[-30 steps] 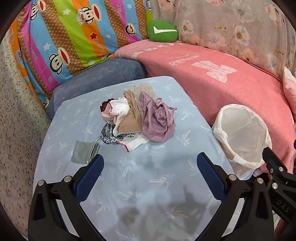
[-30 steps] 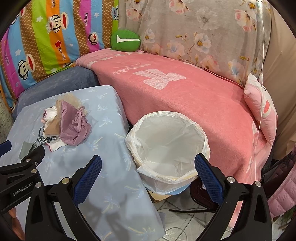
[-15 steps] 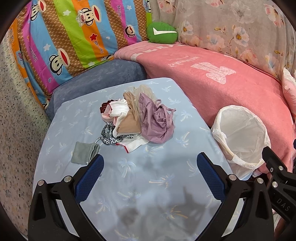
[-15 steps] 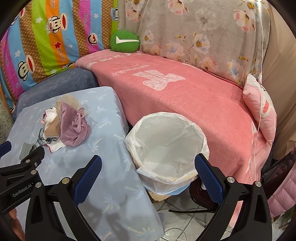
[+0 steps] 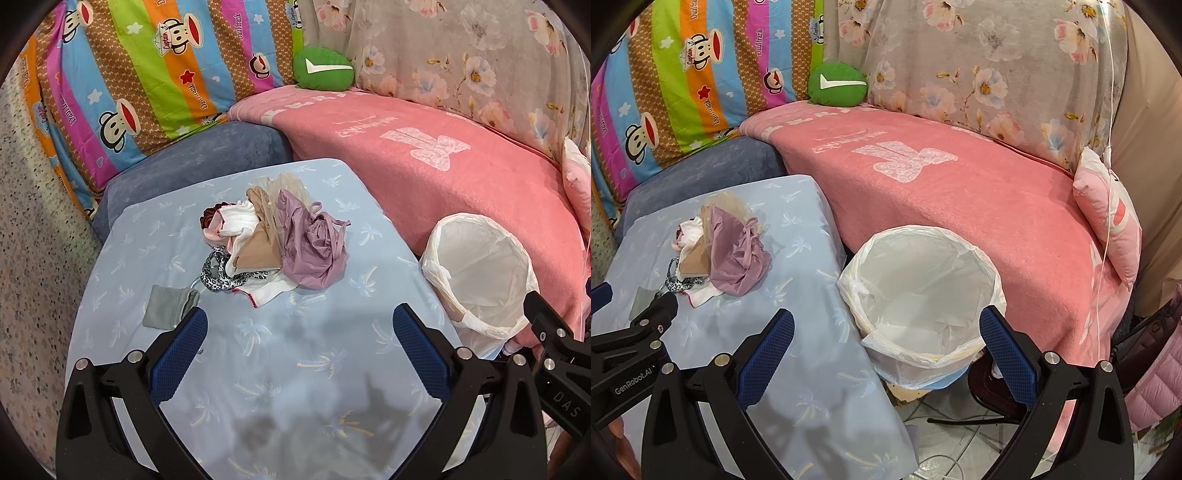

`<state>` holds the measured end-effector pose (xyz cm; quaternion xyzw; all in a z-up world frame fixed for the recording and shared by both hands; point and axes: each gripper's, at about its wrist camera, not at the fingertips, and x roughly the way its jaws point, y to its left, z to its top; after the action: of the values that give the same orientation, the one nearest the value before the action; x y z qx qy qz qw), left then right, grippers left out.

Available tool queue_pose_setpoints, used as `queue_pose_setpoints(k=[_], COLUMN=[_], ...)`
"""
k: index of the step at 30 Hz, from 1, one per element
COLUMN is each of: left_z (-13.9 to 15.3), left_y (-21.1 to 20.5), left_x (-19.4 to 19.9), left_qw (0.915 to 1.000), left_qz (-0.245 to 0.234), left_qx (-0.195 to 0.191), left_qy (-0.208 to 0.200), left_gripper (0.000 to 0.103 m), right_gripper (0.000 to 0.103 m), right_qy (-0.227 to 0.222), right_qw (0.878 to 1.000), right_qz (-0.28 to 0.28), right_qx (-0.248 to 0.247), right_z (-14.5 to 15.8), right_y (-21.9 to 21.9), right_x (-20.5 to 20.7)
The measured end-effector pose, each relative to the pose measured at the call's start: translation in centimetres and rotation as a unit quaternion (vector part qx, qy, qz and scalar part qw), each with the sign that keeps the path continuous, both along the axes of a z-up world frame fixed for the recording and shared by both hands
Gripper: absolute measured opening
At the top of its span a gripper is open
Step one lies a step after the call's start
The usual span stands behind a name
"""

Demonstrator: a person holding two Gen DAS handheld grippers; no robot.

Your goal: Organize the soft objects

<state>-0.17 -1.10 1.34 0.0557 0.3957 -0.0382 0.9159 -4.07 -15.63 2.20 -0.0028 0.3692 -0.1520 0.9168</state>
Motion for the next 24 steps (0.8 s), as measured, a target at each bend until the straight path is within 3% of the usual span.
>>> queue_pose_setpoints(k=[24], left_z=[0.10], left_y=[-0.26], left_x=[-0.16], left_qw=[0.9999], left_qz=[-0.008], left_qx=[-0.001], left_qy=[-0.008], left_gripper=[0.096], right_gripper=[0.097], right_qy=[-0.004], right_qw=[1.000], right_qz=[-0.006], right_qx=[-0.001], right_z=[0.27], right_y=[-0.54], right_x=[-0.08])
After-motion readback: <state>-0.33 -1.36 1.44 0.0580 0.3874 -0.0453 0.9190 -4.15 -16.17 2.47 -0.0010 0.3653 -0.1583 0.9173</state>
